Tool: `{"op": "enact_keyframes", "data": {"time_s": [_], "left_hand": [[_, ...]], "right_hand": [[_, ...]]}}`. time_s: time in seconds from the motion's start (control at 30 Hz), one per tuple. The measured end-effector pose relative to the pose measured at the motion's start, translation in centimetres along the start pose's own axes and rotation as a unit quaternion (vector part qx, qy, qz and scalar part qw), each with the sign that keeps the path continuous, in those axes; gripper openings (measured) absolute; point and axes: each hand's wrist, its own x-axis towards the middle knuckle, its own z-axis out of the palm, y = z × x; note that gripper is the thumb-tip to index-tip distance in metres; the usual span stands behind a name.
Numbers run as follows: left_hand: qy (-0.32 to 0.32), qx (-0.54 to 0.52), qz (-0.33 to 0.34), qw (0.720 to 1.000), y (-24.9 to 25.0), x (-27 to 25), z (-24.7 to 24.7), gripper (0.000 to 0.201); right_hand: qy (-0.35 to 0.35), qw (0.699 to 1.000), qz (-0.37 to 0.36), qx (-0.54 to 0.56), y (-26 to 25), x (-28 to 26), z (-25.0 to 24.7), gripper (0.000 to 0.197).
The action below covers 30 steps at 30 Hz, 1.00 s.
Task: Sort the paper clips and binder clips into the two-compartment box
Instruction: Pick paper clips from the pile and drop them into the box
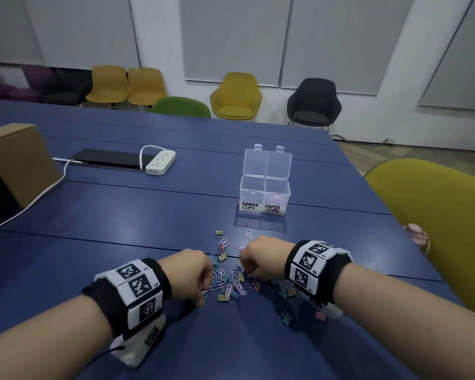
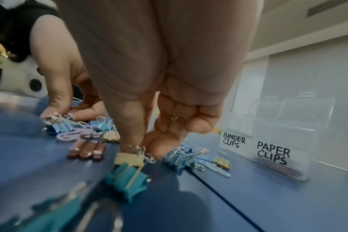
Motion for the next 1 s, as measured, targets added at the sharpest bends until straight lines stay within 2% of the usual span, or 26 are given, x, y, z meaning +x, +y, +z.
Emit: {"op": "enact_keyframes", "data": {"time_s": [0.27, 0.37, 0.43, 0.5, 0.57, 0.63, 0.7, 0.77, 0.8, 0.83, 0.87, 0.9, 0.93, 0.97, 1.0], "left_hand": [[-0.019, -0.015, -0.011, 1.0, -0.1, 0.5, 0.5, 0.024], [-0.041, -0.091, -0.022, 0.995, -0.5, 0.5, 0.3, 0.02], [-0.073, -0.19, -0.034, 0.978, -1.2, 0.4, 0.1, 0.016], [-0.093, -0.319, -0.052, 0.942, -1.9, 0.2, 0.0, 0.016], [-0.086, -0.443, -0.069, 0.89, -2.6, 0.1, 0.1, 0.016], [-0.061, -0.56, -0.087, 0.822, -2.8, -0.1, 0.1, 0.017], [-0.02, -0.66, -0.111, 0.742, -2.6, -0.1, -0.1, 0.018], [0.009, -0.733, -0.12, 0.669, -2.4, 0.0, -0.6, 0.019], [0.014, -0.757, -0.118, 0.643, -2.4, 0.0, -0.9, 0.017], [0.015, -0.772, -0.113, 0.625, -2.2, 0.0, -1.2, 0.014], [0.011, -0.78, -0.107, 0.617, -2.1, -0.1, -1.5, 0.009], [0.005, -0.777, -0.103, 0.621, -1.8, -0.1, -1.7, 0.007], [-0.002, -0.761, -0.101, 0.64, -1.6, -0.1, -1.8, 0.007], [-0.002, -0.73, -0.105, 0.675, -1.4, 0.1, -1.6, 0.013], [0.006, -0.683, -0.107, 0.722, -1.4, 0.5, -1.2, 0.02]], "right_hand": [[-0.016, 0.998, 0.041, -0.044, -0.4, 0.1, 0.7, 0.013], [-0.012, 0.997, 0.028, -0.065, -0.4, 0.0, 1.0, 0.014], [-0.008, 0.997, 0.017, -0.076, -0.3, -0.1, 1.2, 0.017], [0.001, 0.998, 0.012, -0.069, -0.3, -0.2, 1.3, 0.017], [0.005, 0.999, 0.016, -0.048, -0.2, -0.4, 1.3, 0.016], [0.019, 0.999, 0.029, -0.009, 0.0, -0.8, 1.1, 0.016], [0.071, 0.994, 0.045, 0.066, 0.6, -1.3, 0.6, 0.014], [0.13, 0.973, 0.064, 0.182, 1.6, -1.7, 0.0, 0.012], [0.149, 0.95, 0.076, 0.264, 2.2, -1.9, -0.2, 0.013], [0.163, 0.911, 0.087, 0.368, 2.6, -2.2, -0.4, 0.014], [0.17, 0.852, 0.091, 0.487, 2.8, -2.5, -0.5, 0.016], [0.171, 0.77, 0.09, 0.608, 3.0, -2.7, -0.5, 0.017], [0.168, 0.677, 0.088, 0.712, 3.0, -3.0, -0.5, 0.017], [0.163, 0.588, 0.086, 0.788, 2.9, -3.2, -0.6, 0.016], [0.16, 0.508, 0.082, 0.842, 2.9, -3.3, -0.5, 0.015]]}}
